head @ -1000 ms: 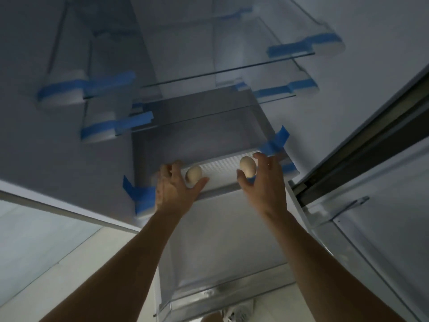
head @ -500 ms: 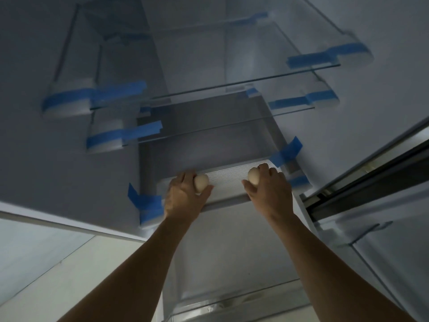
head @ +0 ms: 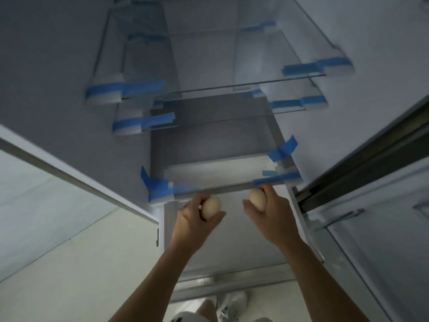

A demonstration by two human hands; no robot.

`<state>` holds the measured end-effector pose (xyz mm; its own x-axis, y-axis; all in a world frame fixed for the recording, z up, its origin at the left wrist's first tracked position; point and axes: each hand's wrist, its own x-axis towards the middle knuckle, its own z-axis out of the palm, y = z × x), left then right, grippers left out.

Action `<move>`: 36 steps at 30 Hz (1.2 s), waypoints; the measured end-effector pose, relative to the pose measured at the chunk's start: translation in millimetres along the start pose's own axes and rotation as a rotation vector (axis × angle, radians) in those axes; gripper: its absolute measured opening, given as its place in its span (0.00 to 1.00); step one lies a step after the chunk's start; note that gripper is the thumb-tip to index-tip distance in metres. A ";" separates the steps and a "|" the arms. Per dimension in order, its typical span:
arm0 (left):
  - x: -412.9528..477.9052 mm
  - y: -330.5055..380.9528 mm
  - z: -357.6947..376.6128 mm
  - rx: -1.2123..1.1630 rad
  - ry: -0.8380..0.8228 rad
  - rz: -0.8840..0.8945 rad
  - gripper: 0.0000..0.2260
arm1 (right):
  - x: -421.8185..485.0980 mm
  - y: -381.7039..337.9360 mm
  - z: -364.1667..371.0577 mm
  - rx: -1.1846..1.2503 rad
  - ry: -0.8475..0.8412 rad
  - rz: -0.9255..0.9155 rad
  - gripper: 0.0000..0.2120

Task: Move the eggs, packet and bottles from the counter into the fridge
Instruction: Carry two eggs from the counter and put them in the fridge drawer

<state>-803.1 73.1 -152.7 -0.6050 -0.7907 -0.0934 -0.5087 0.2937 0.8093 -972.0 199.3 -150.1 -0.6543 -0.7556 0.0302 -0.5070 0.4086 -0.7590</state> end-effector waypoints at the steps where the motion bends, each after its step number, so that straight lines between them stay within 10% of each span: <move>1: -10.2 -3.9 4.2 -0.011 -0.030 -0.027 0.19 | -7.7 4.4 1.2 0.013 -0.021 0.004 0.16; 21: -1.4 -108.4 64.9 0.105 -0.151 -0.233 0.21 | -6.6 89.6 77.3 -0.235 -0.496 0.119 0.18; 36: 2.6 -142.8 82.0 0.106 -0.106 -0.286 0.20 | -6.4 117.8 124.2 -0.574 -0.439 0.121 0.26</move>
<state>-782.3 73.1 -316.1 -0.4857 -0.7904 -0.3733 -0.7253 0.1261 0.6768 -957.9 188.7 -320.4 -0.4998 -0.7747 -0.3873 -0.7385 0.6148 -0.2768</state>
